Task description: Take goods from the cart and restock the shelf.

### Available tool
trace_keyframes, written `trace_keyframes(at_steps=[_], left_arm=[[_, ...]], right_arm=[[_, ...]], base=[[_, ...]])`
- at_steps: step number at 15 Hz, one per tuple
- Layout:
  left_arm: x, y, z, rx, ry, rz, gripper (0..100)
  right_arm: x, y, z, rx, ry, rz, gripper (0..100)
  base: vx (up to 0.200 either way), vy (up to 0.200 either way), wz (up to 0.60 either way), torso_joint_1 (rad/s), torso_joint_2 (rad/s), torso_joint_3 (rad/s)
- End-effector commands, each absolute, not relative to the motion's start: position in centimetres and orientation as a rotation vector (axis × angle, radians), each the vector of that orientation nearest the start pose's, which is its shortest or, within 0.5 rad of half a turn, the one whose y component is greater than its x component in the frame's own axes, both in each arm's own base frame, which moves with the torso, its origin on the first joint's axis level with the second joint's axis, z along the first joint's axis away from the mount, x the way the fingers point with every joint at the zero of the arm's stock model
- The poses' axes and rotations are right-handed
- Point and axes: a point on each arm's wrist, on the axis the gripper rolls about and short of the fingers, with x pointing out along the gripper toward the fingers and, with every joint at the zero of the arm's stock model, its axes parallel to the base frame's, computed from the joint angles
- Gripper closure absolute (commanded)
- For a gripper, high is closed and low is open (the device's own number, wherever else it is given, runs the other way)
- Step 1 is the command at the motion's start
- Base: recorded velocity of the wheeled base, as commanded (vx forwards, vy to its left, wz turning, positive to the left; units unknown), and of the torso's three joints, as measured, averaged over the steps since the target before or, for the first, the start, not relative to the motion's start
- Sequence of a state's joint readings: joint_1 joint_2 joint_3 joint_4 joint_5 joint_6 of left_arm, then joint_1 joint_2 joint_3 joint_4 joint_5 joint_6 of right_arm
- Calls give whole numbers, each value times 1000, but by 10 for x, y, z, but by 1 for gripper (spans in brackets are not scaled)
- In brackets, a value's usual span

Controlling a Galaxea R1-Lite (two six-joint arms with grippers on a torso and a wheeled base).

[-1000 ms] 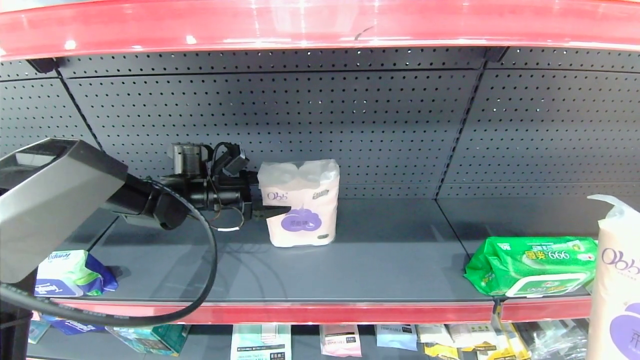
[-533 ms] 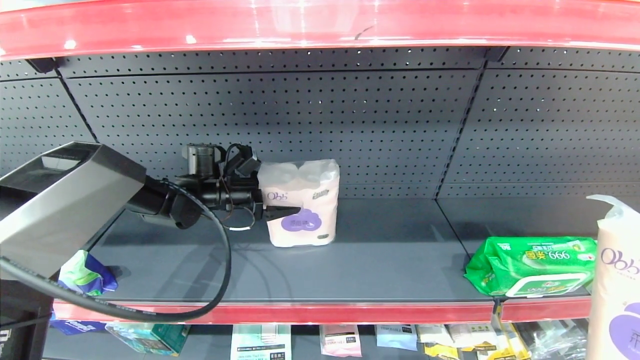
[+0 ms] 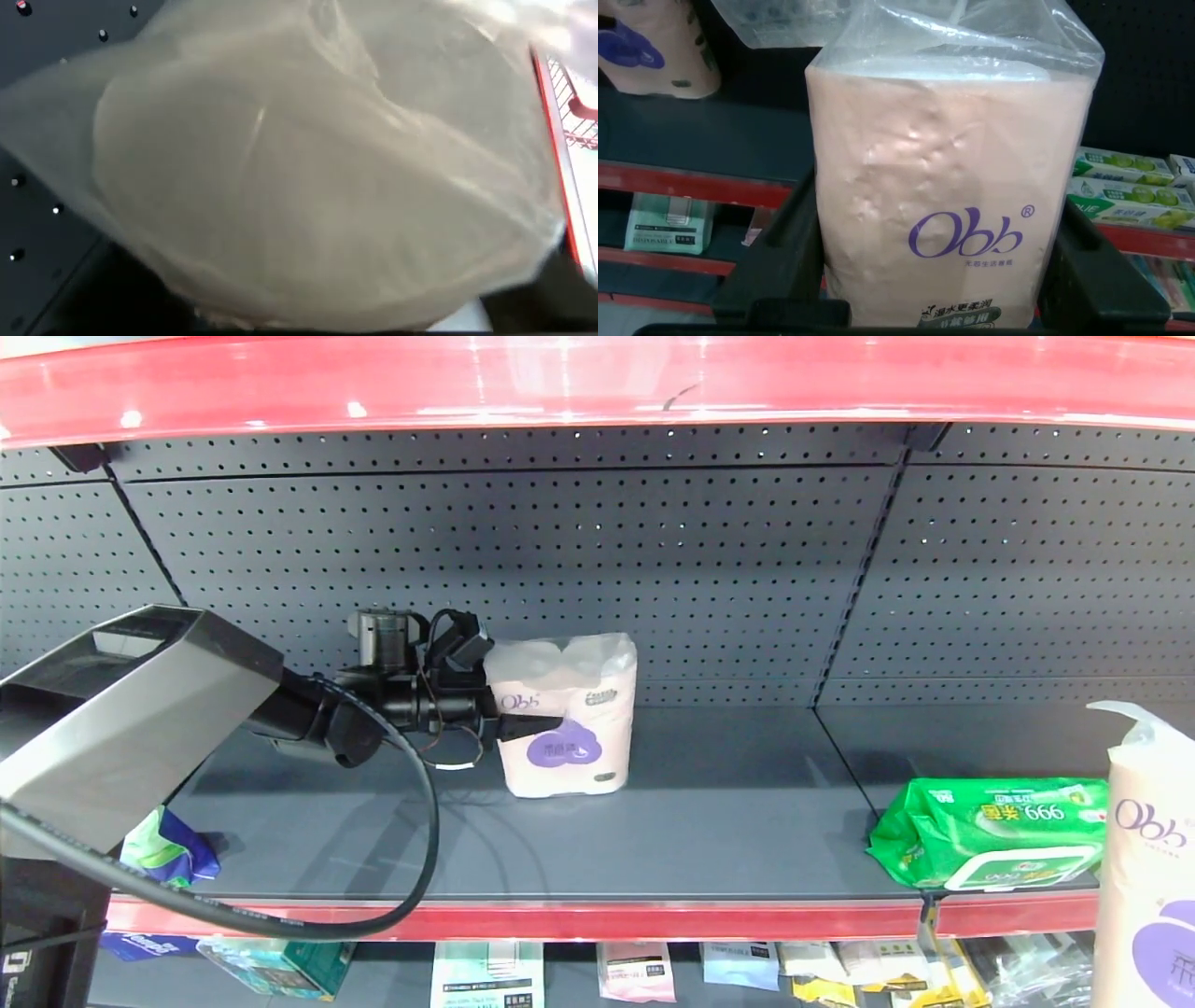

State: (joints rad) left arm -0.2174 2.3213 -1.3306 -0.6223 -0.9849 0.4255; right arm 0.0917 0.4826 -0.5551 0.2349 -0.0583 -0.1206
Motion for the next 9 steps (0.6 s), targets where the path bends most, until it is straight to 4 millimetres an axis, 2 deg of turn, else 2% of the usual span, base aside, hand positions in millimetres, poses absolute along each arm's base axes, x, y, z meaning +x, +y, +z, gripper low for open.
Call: trace_keyframes(at_steps=[1, 5, 9], left_arm=[[435, -115, 80, 221, 109, -1240, 100], [425, -112, 82, 208, 125, -1251, 100], [394, -97, 92, 185, 152, -1268, 100]], right_arm=[[5, -1, 211, -133, 163, 44, 100], [7, -1, 211, -134, 171, 44, 100], [7, -1, 211, -132, 169, 44, 100]], base=[[0, 0, 0, 0, 0, 0], [0, 0, 0, 0, 0, 0], [0, 0, 0, 0, 0, 0]])
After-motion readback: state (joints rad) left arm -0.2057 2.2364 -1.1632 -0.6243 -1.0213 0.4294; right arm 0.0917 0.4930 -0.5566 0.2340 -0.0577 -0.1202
